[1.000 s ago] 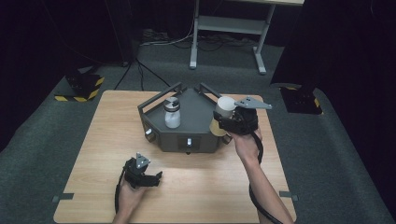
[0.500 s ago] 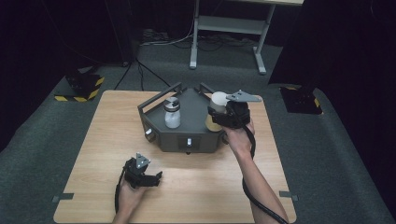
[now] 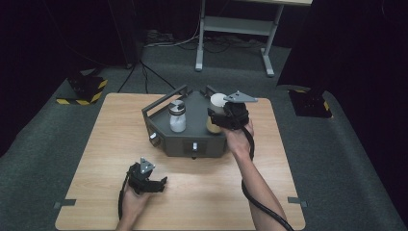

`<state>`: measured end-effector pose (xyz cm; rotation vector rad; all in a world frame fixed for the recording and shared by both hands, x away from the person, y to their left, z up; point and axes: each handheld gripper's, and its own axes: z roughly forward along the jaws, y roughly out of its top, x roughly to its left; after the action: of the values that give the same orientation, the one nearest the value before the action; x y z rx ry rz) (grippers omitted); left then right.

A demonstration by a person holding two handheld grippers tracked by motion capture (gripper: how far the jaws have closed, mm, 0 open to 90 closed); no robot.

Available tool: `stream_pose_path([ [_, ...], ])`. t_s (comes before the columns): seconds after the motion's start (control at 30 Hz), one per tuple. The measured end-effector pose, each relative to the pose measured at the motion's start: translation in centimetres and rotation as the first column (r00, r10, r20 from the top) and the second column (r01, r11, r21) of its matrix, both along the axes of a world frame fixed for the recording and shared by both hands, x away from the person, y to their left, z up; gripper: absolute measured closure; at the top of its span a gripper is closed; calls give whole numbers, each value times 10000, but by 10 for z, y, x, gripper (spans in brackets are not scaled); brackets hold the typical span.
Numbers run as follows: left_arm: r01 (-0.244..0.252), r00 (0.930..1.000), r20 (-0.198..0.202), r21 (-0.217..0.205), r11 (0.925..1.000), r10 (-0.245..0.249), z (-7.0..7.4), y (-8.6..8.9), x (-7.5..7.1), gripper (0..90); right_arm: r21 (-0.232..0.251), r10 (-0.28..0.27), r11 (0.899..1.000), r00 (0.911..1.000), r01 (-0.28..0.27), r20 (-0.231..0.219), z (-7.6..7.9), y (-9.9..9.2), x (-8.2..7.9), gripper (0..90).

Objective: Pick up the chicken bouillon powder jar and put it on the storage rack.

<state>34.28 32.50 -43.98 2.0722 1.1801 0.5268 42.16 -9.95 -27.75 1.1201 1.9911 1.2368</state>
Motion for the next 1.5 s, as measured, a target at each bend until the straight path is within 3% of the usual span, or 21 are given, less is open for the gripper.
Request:
stream_pose_path([
  [0.6, 20, 10000, 6, 18, 10000, -20, 0, 0, 0, 59, -190, -155, 9997, 9998, 153, -100, -13, 14, 10, 351],
  [1.5, 43, 10000, 4, 32, 10000, -43, 0, 0, 0, 63, -194, -132, 9997, 9993, 125, -347, -9, 13, 15, 342],
])
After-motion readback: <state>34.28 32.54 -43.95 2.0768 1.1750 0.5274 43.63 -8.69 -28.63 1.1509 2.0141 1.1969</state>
